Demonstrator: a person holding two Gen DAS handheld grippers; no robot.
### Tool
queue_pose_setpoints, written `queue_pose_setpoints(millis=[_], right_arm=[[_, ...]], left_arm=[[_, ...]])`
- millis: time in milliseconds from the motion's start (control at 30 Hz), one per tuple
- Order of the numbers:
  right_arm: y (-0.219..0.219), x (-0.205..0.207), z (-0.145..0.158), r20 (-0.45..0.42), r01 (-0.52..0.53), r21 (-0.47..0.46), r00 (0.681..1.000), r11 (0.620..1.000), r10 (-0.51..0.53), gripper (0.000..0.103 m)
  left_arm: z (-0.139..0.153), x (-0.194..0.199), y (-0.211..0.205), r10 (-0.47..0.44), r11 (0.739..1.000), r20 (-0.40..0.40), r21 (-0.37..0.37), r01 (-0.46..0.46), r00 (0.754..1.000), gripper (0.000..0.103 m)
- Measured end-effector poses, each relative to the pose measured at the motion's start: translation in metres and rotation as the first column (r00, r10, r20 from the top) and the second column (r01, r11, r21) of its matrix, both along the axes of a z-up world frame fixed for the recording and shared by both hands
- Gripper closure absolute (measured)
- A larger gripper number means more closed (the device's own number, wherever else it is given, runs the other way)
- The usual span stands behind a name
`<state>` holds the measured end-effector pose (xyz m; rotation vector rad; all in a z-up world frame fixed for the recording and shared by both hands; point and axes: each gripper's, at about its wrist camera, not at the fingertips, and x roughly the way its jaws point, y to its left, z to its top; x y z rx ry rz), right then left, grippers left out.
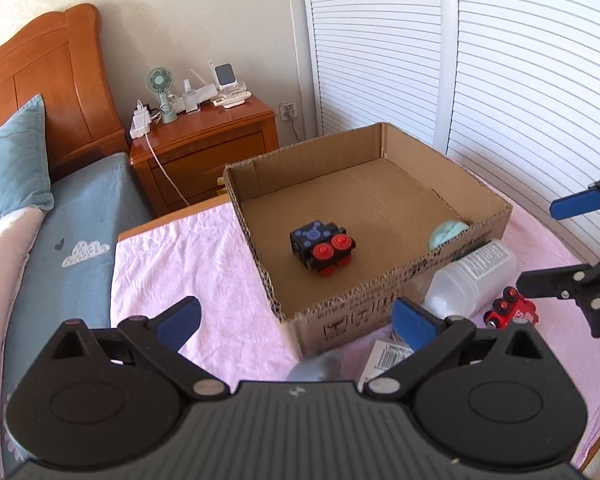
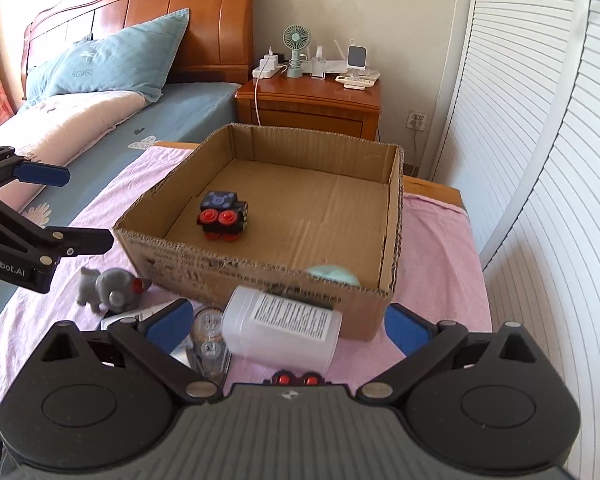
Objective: Organize rigid objects
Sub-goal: 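Grasp the gray elephant toy with the left gripper while right tool moves to the clear jar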
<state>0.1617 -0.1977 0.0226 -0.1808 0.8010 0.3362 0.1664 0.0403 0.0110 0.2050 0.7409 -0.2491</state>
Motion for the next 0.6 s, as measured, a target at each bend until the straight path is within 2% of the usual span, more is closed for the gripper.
queue_pose_setpoints(millis=[167,267,333,400,500,600], right_arm=[[0.000,-0.042,-0.015,0.010,-0.056,0.020,0.998,0.998,0.056,0.000],[0.003,-0.061,-0.024,0.005,-0.148,0.071,0.989,0.986,0.148,0.000],[0.008,-0.066,-0.030,-0.001,-0.190,0.087,0.982,0.978,0.191,0.000],[0.013,-0.066,-0.035,-0.010,-0.230,0.101,0.973,0.968,0.232,0.000],[0.022,-0.059,-0.043,-0.030,-0.256,0.116,0.965,0.960,0.261,0.000],[0.030,-0.048,-0.049,-0.046,-0.270,0.118,0.960,0.956,0.277,0.000]], left_arm=[[-0.021,-0.027,0.007,0.085,0.996,-0.006,0.008,-0.085,0.996,0.002],[-0.032,-0.042,0.004,0.146,0.988,0.007,0.048,-0.146,0.989,0.002],[-0.037,-0.052,0.003,0.165,0.985,0.013,0.050,-0.165,0.986,0.002],[-0.042,-0.059,0.005,0.178,0.984,-0.009,0.008,-0.178,0.984,0.002],[-0.049,-0.065,0.013,0.197,0.975,-0.071,-0.094,-0.203,0.978,0.002],[-0.057,-0.069,0.017,0.220,0.964,-0.108,-0.126,-0.233,0.969,0.002]])
